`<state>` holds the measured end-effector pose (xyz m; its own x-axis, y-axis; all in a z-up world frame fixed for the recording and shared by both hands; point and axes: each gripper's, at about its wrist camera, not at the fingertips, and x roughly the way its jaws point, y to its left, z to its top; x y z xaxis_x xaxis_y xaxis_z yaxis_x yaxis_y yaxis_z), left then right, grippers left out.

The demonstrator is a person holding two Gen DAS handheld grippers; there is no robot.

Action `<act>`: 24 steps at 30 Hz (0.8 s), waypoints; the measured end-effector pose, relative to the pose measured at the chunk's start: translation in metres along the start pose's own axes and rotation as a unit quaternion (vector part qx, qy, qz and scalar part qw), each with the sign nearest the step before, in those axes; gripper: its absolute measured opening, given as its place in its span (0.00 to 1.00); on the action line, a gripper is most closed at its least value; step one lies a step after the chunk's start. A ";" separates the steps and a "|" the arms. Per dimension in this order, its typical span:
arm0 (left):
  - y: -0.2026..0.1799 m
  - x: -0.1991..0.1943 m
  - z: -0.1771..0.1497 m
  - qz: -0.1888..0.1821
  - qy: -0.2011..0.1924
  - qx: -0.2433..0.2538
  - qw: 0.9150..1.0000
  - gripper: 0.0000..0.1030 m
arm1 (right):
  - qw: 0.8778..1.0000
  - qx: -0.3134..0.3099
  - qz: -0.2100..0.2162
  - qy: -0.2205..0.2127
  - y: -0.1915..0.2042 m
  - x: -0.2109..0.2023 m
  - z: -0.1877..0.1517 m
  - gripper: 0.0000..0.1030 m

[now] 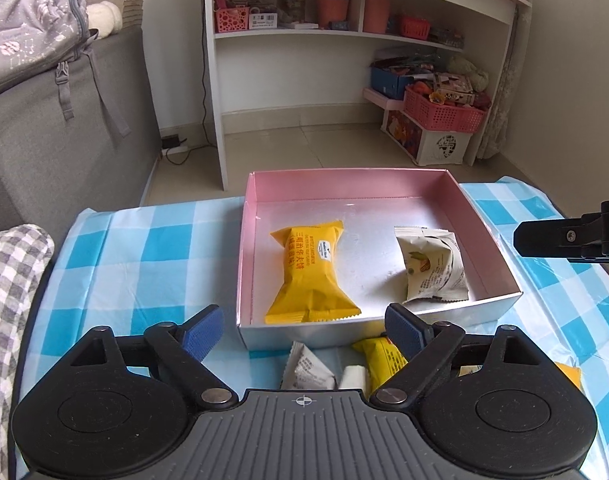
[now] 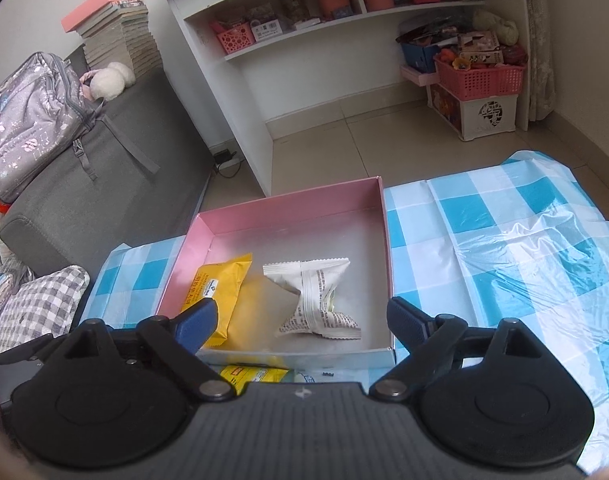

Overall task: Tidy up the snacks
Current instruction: 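Withdraw both grippers from the box back over the snack pile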

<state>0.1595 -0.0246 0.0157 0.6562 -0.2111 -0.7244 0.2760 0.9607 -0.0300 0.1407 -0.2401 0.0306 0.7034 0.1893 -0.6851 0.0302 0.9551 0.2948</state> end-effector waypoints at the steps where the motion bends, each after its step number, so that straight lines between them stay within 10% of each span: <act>1: 0.001 -0.005 -0.003 0.003 0.002 0.000 1.000 0.88 | 1.000 -0.004 -0.001 0.000 0.001 -0.003 -0.002 0.92; 24: 0.012 -0.077 -0.091 0.016 0.028 0.021 0.999 0.98 | 0.998 -0.065 -0.020 0.014 0.006 -0.045 -0.069 1.00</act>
<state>0.0483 0.0199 0.0078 0.6249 -0.1693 -0.7621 0.2855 0.9581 0.0213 0.0605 -0.2271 0.0168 0.6835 0.1559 -0.7132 -0.0359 0.9829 0.1804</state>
